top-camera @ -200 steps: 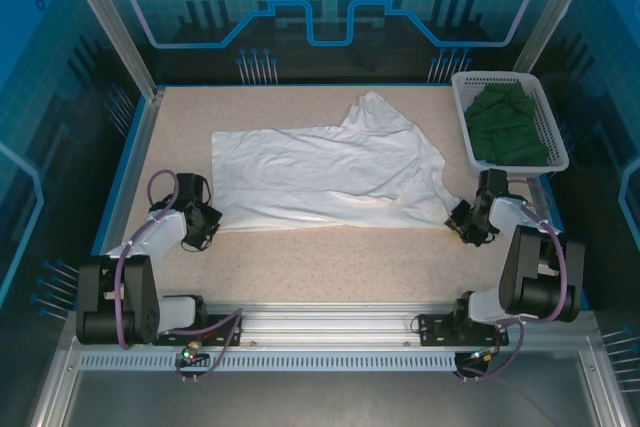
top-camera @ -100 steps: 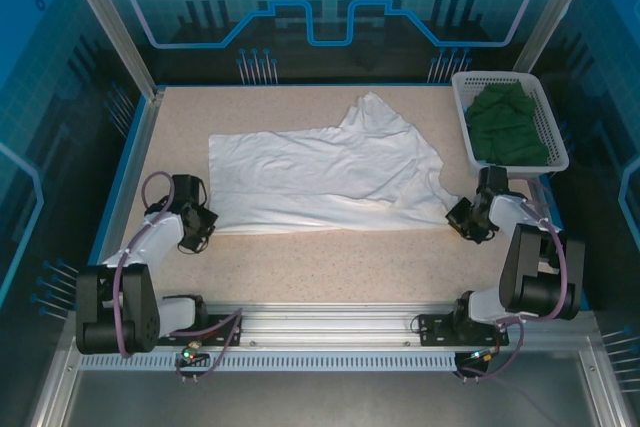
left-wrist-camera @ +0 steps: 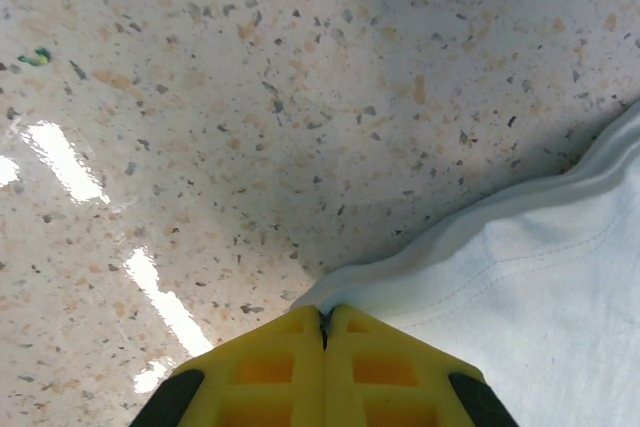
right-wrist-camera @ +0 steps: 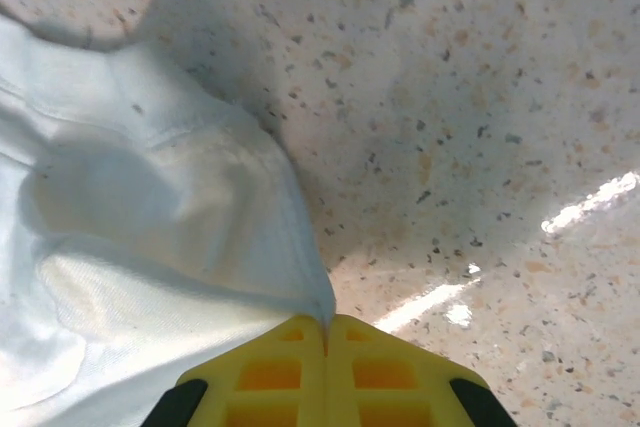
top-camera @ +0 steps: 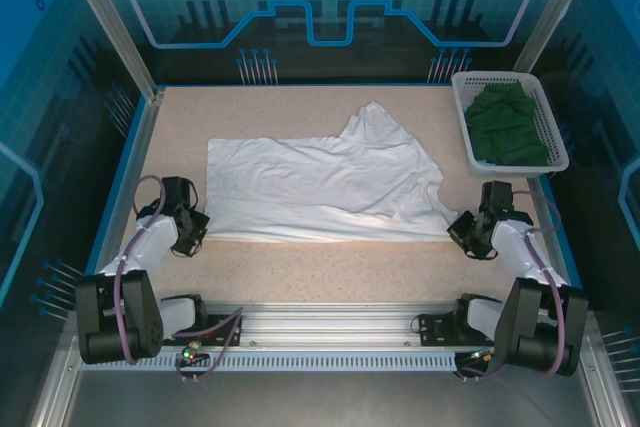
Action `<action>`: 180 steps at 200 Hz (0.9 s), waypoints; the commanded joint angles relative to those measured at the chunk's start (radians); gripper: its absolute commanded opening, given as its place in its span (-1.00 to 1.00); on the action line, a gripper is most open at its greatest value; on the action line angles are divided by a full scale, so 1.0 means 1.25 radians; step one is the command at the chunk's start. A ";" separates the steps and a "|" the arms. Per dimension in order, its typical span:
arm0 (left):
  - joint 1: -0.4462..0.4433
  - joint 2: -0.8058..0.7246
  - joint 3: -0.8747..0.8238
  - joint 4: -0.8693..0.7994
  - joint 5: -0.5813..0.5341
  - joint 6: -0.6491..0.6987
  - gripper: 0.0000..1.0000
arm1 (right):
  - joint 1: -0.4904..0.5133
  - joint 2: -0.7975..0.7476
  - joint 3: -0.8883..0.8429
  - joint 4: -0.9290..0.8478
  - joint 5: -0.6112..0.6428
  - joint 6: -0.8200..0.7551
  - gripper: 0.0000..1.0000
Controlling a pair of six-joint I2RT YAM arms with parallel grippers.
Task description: Fold and stack the t-shirts
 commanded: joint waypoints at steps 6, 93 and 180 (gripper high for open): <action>0.017 -0.003 -0.013 -0.034 -0.046 0.010 -1.00 | -0.003 0.021 -0.030 -0.026 0.025 0.012 -1.00; 0.002 -0.102 0.092 -0.121 -0.099 0.026 0.63 | -0.001 -0.179 0.052 -0.159 0.081 0.033 0.17; -0.670 0.096 0.378 0.129 -0.041 0.439 0.55 | 0.274 -0.008 0.159 0.032 -0.084 -0.045 -0.01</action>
